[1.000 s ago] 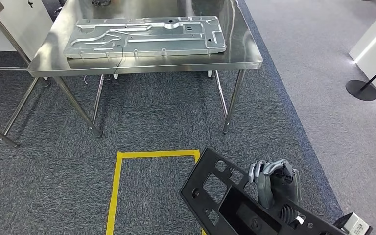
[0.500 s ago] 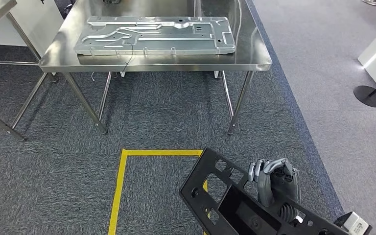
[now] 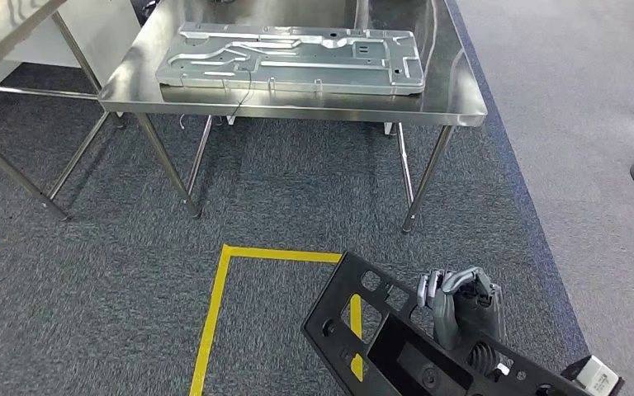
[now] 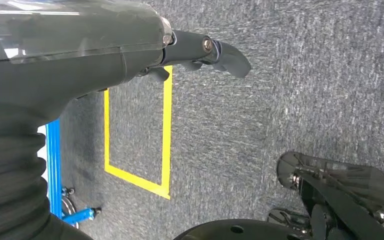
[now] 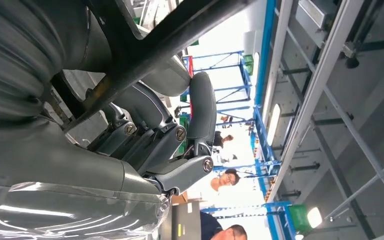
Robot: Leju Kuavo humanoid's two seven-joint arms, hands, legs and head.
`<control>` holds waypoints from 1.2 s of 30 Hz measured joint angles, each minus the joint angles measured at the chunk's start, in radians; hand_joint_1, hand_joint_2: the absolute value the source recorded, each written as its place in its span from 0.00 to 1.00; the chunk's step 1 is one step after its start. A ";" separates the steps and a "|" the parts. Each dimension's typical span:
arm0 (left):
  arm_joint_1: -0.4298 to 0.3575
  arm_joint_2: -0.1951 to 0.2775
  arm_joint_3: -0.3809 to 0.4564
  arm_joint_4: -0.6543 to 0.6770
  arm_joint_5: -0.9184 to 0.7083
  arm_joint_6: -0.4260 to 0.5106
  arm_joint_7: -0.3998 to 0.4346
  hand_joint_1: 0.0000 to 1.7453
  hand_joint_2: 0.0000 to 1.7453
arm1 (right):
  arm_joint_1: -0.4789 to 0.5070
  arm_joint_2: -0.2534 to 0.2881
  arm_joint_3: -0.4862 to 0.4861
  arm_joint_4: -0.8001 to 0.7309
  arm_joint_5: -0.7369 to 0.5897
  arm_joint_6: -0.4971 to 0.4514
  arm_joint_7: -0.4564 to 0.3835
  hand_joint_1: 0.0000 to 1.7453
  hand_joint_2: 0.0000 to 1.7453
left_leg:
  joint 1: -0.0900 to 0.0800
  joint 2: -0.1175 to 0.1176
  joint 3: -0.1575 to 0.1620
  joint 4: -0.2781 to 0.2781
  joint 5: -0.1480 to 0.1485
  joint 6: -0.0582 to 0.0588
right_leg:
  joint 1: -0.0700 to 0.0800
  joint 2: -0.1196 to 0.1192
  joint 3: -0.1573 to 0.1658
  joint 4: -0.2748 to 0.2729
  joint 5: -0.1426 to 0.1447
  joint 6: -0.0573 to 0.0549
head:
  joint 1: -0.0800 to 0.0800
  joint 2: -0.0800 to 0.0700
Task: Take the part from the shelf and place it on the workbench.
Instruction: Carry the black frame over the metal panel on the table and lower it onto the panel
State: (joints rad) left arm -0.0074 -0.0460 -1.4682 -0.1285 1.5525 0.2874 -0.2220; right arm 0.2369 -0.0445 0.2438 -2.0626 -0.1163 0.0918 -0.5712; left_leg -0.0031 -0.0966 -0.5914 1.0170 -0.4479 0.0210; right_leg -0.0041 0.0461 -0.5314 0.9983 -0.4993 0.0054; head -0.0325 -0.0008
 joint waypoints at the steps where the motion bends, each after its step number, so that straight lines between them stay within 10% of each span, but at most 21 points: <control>1: 0.000 0.001 0.000 0.000 0.000 0.000 0.000 0.00 1.00 | -0.001 0.000 0.000 0.001 0.000 0.000 0.000 1.00 1.00 | -0.001 0.004 -0.003 0.004 -0.002 -0.005 | -0.003 -0.011 0.002 -0.006 0.003 -0.005 | 0.000 0.000; 7: -0.004 0.003 0.000 0.000 0.000 -0.001 0.000 0.00 1.00 | 0.000 0.002 0.000 0.010 0.000 0.002 0.000 1.00 1.00 | -0.002 0.062 -0.136 0.286 -0.140 -0.031 | -0.006 -0.072 0.009 -0.018 0.009 -0.020 | 0.000 0.000; 12: 0.008 0.004 0.000 0.000 0.001 0.000 0.007 0.00 1.00 | 0.000 0.003 0.000 0.018 -0.001 0.006 -0.001 1.00 1.00 | 0.003 0.082 0.005 0.034 -0.022 -0.023 | -0.004 -0.079 0.009 -0.002 -0.004 -0.005 | 0.000 0.000; 17: 0.008 0.002 0.001 0.000 0.001 -0.001 0.012 0.00 1.00 | -0.002 0.003 -0.001 0.018 -0.002 0.008 -0.002 1.00 1.00 | 0.002 0.075 0.013 0.000 -0.015 0.011 | -0.002 -0.073 -0.002 0.024 -0.026 0.021 | 0.000 0.000; 22: 0.007 0.002 0.001 0.000 0.000 -0.004 0.016 0.00 1.00 | -0.003 0.003 -0.004 0.023 0.005 0.010 -0.002 1.00 1.00 | 0.002 0.073 0.007 -0.003 -0.010 0.024 | -0.007 -0.056 -0.127 0.289 -0.153 0.033 | 0.000 0.000; 24: 0.007 0.002 0.001 0.000 0.000 -0.005 0.015 0.00 1.00 | -0.003 0.003 -0.004 0.026 0.009 0.010 -0.002 1.00 1.00 | 0.001 0.069 0.008 -0.001 -0.010 0.024 | -0.006 -0.055 -0.113 0.255 -0.113 0.029 | 0.000 0.000; 27: 0.006 0.000 0.001 0.000 0.000 -0.005 0.012 0.00 1.00 | -0.004 0.003 -0.006 0.026 0.011 0.013 0.003 1.00 1.00 | 0.000 0.061 0.011 0.000 -0.009 0.019 | -0.003 -0.042 -0.016 0.048 -0.018 0.016 | 0.000 0.000; 32: 0.005 0.002 0.001 0.000 0.000 -0.005 0.011 0.00 1.00 | -0.006 0.005 -0.008 0.026 0.009 0.022 0.014 1.00 1.00 | -0.001 0.064 0.005 0.002 -0.011 -0.008 | -0.001 -0.033 0.000 -0.009 0.008 -0.005 | 0.000 0.000; 36: 0.001 0.003 0.001 0.000 0.000 -0.005 0.003 0.00 1.00 | -0.007 0.006 -0.008 0.025 0.008 0.026 0.017 1.00 1.00 | -0.002 0.071 -0.088 0.208 -0.124 -0.026 | -0.006 -0.028 0.001 -0.018 0.018 -0.019 | 0.000 0.000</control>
State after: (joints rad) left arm -0.0061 -0.0427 -1.4672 -0.1282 1.5523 0.2822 -0.2186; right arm 0.2304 -0.0388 0.2358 -2.0371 -0.1080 0.1177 -0.5541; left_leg -0.0047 -0.0261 -0.6790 1.2247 -0.5722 -0.0050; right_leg -0.0104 0.0183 -0.5299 0.9804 -0.4817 -0.0132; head -0.0328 -0.0008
